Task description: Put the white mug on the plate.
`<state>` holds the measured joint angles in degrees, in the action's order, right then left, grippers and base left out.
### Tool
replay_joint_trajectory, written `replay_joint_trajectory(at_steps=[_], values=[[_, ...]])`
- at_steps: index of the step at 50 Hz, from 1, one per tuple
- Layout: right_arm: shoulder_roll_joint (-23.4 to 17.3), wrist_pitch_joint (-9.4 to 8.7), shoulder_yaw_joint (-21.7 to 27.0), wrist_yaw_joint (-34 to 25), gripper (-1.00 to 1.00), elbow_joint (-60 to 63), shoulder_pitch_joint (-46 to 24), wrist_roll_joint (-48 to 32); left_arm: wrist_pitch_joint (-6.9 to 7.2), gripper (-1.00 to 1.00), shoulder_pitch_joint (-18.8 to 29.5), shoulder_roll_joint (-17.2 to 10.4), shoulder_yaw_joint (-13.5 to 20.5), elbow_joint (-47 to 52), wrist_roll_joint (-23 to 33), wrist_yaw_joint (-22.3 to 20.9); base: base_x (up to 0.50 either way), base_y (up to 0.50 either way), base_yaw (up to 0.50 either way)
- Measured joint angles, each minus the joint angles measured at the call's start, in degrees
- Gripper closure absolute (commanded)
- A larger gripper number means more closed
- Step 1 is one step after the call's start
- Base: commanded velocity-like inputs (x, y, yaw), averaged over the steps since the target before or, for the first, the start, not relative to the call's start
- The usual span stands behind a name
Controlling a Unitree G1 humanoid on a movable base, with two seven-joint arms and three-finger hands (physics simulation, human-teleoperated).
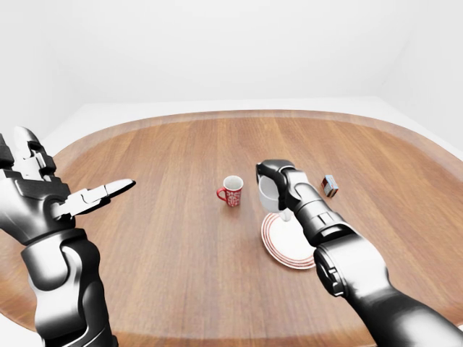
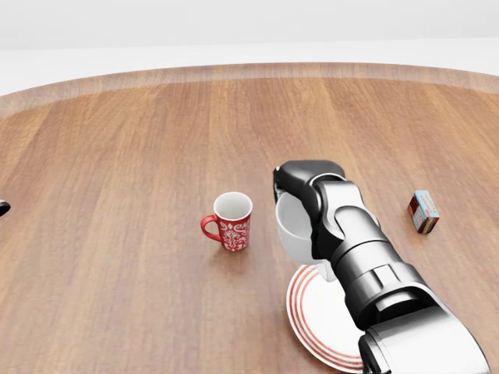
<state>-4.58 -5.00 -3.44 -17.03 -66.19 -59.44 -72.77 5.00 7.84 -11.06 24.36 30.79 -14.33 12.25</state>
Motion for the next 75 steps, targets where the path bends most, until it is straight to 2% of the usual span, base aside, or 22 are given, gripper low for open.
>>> replay_joint_trajectory(at_steps=[14,29,50,75], values=[[-8.53,0.00,2.53,5.51,1.00,-0.96,2.20,4.14,0.00,-1.00,0.08,-0.02,-0.05,0.04,0.19,0.05,0.00,0.00,0.00],[-12.35,0.00,3.90,9.62,1.00,-1.71,6.13,7.95,0.00,-1.00,0.02,0.02,-0.04,0.07,0.35,0.06,0.00,0.00,0.00],[-12.24,0.00,5.09,15.05,1.00,-2.68,11.09,12.85,0.00,-1.00,-0.02,0.14,-0.19,0.25,0.52,0.02,0.00,0.00,0.00],[-9.22,0.00,5.18,19.60,1.00,-3.43,15.02,14.16,0.00,-1.00,0.02,0.17,-0.26,0.30,0.47,-0.04,0.00,0.00,0.00]])
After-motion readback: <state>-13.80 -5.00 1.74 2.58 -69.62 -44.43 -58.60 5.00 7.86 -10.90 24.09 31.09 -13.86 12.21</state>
